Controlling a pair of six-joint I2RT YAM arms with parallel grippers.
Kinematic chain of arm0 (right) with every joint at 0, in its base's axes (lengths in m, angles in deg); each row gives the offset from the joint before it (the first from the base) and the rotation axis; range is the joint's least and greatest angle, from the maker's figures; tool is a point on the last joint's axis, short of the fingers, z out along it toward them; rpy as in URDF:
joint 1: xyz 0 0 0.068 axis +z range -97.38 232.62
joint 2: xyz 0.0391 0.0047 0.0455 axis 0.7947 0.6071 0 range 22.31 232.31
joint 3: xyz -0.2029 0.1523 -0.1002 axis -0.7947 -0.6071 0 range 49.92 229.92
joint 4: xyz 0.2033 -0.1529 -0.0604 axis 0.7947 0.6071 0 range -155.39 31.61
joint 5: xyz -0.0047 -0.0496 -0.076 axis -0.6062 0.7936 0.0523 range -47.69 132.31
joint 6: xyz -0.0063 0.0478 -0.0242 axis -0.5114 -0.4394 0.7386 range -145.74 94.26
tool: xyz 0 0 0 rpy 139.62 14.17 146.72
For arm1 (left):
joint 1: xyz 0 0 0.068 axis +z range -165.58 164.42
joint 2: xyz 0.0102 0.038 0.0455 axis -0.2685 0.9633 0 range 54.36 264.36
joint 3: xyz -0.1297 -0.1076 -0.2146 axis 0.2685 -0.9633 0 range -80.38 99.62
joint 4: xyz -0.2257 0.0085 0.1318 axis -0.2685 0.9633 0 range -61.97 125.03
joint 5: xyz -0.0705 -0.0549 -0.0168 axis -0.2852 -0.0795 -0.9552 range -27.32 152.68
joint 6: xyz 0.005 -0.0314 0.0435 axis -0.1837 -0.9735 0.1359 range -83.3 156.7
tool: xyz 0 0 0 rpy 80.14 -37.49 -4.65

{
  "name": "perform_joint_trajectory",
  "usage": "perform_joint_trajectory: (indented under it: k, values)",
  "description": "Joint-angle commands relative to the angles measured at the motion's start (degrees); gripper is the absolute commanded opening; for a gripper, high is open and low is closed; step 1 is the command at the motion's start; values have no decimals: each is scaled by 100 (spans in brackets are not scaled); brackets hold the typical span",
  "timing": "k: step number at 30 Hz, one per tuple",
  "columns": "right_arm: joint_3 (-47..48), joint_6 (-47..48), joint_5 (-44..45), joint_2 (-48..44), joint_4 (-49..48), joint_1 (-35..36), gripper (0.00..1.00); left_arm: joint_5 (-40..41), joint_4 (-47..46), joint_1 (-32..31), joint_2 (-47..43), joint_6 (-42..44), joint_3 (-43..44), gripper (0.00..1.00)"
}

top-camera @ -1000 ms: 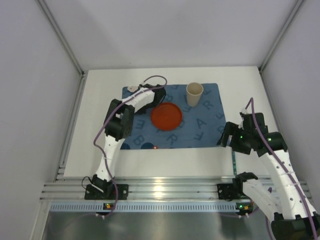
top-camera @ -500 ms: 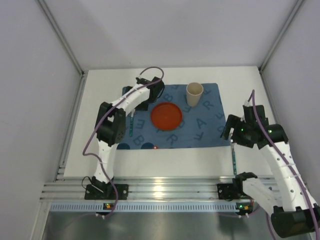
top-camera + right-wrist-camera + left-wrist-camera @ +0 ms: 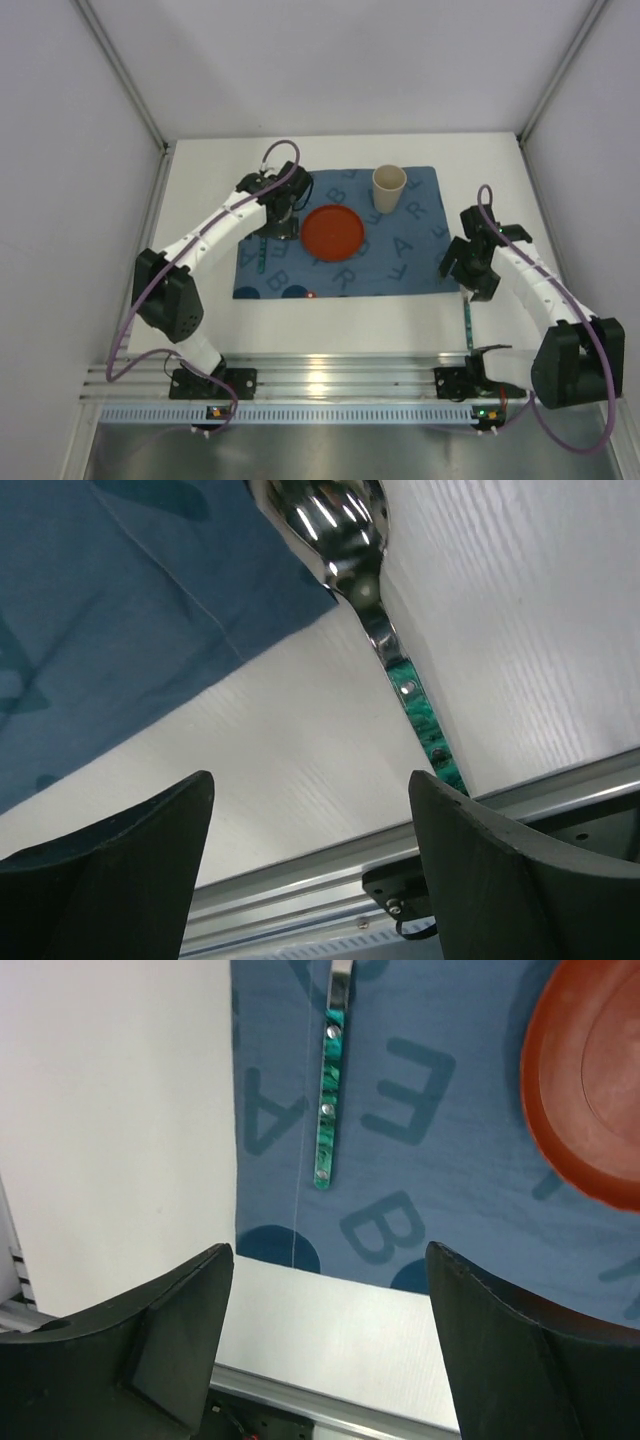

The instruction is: Set the dinner table for one person

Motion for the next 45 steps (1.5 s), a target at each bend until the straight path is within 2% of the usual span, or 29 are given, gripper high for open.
perform_joint_trajectory:
  k: [1, 4, 8, 13, 17, 22, 28, 29, 31, 34, 35, 36, 40, 41, 45]
  values:
    - [-669, -732, -251, -282, -799, -56, 79, -642, -414, 10, -362, -71, -284, 82]
    - [-767, -891, 188, -388, -784, -65, 80, -652, -405, 10, -643, 52, -416, 82]
    - [-591, -620, 689, 85, -608, -109, 82, -538, -414, 10, -960, 114, -653, 83]
    - [-1160, -680, 506, 482, -1160, -240, 82, -537, -326, 10, -1198, -237, -873, 82]
    - [-1636, -812, 347, 202, -1662, -608, 82, -590, -142, 10, -1268, -562, -970, 81]
    - [-1690, -409, 488, 25, -1733, -1172, 80, -547, 17, 1, -1225, -730, -927, 80]
    - [-1821, -241, 172, 33, -1890, -1392, 67, -520, 166, -42, -830, -897, -698, 79]
    - [-1900, -250, 111, 138, -1917, -1401, 61, -459, 193, -51, -785, -923, -593, 79]
    - [-1971, -241, -48, 270, -2040, -1401, 57, -406, 228, -86, -680, -958, -514, 79]
    - [-2050, -223, -136, 481, -2163, -1401, 40, -362, 254, -87, -609, -967, -434, 79]
    - [-2033, -197, -136, 552, -2172, -1401, 30, -362, 272, -87, -600, -967, -417, 79]
    - [-2007, -197, -75, 578, -2163, -1401, 24, -362, 289, -95, -592, -976, -408, 78]
    - [-1883, -109, -83, 780, -2172, -1410, 9, -257, 351, -95, -644, -976, -478, 78]
    - [-1874, -100, -110, 833, -2198, -1410, 0, -248, 360, -95, -670, -985, -539, 79]
    - [-1743, -74, -58, 1036, -2094, -1410, 0, -283, 325, -104, -846, -1029, -750, 78]
